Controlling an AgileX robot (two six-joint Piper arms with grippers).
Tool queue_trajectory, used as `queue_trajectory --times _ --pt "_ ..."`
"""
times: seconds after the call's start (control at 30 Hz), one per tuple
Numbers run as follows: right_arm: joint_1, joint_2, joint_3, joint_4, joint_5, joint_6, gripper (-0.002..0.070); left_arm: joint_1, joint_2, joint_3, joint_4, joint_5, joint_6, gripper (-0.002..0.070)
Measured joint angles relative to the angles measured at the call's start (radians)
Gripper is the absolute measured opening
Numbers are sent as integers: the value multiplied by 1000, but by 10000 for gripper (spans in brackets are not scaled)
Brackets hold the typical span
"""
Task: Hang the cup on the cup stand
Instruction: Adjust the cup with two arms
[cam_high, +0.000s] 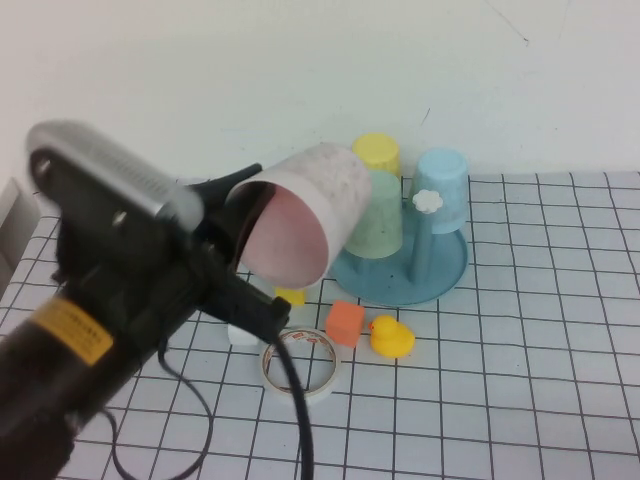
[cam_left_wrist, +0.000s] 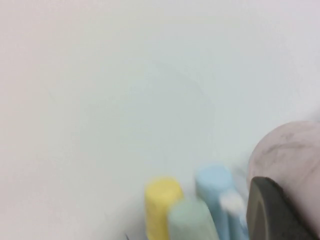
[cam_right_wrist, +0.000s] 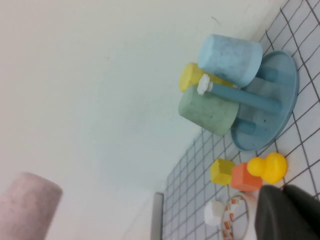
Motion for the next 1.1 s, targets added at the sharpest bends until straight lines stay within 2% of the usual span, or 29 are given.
queue_trajectory --times 0.17,0.3,0.43,0.57,0.67,0.87,0.97,1.1 --pt "0 0 0 40 31 -59 -1 0 16 90 88 -248 -49 13" --pt "0 9 0 195 46 -94 -1 0 68 94 188 -383 -88 13" --pt "0 76 0 468 111 -294 -1 0 144 94 245 -525 -144 13" --pt "0 167 -22 532 143 -435 29 0 215 94 285 -639 -197 13" --pt "0 234 -93 541 150 -521 137 0 259 94 327 -654 -227 12" --pt "0 441 -218 552 196 -597 528 0 290 94 357 -658 -246 11" --pt "0 590 -272 552 273 -593 606 0 292 94 359 -662 -246 11" --pt "0 820 -376 552 429 -579 631 0 292 94 359 -662 -251 11"
